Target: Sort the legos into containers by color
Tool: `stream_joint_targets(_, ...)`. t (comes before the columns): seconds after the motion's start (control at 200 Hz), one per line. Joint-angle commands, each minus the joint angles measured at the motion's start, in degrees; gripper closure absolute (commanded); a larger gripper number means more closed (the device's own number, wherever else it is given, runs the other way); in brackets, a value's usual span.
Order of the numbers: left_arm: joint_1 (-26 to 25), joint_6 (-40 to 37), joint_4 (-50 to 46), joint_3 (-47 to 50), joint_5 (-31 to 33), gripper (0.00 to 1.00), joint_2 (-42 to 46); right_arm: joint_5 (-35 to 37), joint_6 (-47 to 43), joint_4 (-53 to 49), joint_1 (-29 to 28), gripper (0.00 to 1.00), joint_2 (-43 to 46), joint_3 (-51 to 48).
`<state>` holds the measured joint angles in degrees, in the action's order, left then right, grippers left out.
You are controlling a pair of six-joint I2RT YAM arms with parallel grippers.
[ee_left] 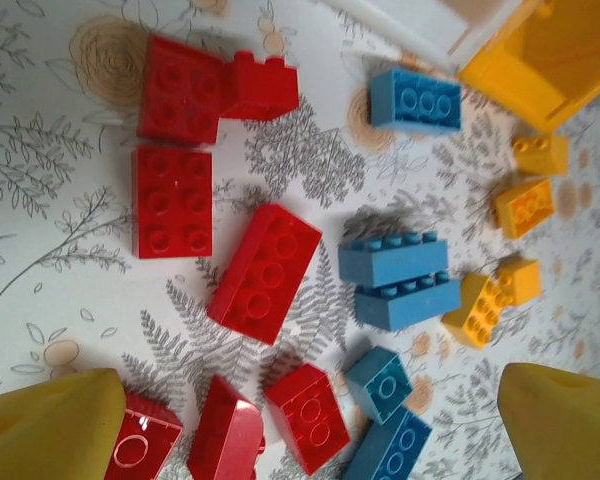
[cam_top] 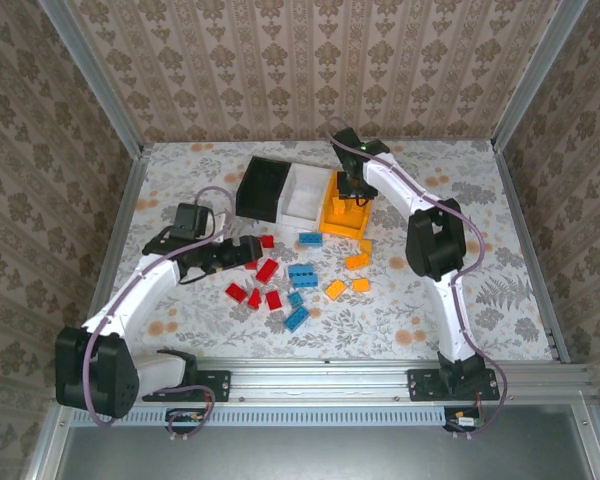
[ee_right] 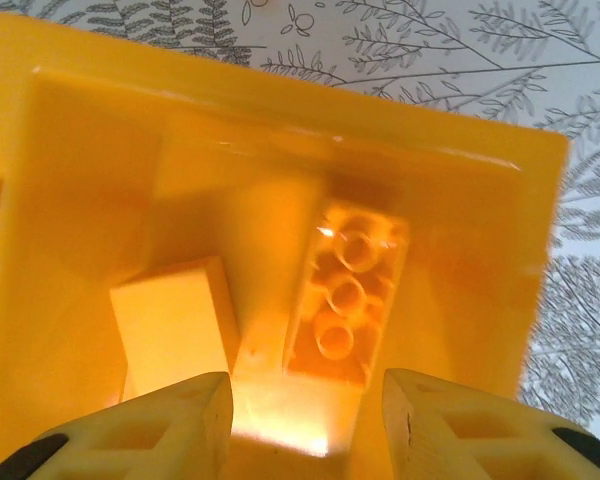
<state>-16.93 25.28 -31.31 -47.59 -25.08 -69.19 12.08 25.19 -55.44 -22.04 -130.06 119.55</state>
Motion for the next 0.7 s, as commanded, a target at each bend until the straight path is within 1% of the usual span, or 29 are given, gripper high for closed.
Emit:
stream_joint_targets(0.0,-2.79,-3.25,-3.92,-3.46,4.39,0.03,-1.35,0.84,-1.22,0.69,-1.54,0.5,12.52,-6.07)
stream_joint_targets(0.15,-5.89,-3.97,-4.28,-4.56,6.39,0.04,-2.99,-2.33,0.1,3.53,-3.15,0.43,24.64,-22.38)
stream_joint_targets(0.285,-8.75,-5.9,-4.95,-6.31,8.42,0.07,-5.4,-5.19,2.36,6.16,-4.46,0.41,34.15,-37.03)
stream_joint_targets(0.3,-10.58,-6.12,-5.15,-6.69,8.66,0.07,-5.9,-5.76,2.7,6.54,-4.68,0.41,35.05,-38.36)
stream_joint_targets(0.365,-13.26,-6.71,-5.97,-8.71,9.88,0.08,-8.5,-8.35,4.18,8.2,-5.61,0.4,38.18,-44.02)
stream_joint_targets(0.475,-17.15,-6.87,-5.84,-11.78,11.01,0.08,-13.03,-10.28,6.35,10.43,-7.5,0.39,41.06,-50.35)
stream_joint_targets(0.555,-19.15,-6.49,-5.19,-14.33,11.75,0.08,-16.16,-11.69,8.01,12.53,-7.85,0.39,42.19,-53.87)
stream_joint_targets(0.695,-20.0,-5.81,-3.78,-19.33,13.36,0.08,-22.78,-12.67,10.21,15.37,-7.84,0.39,43.52,-57.42)
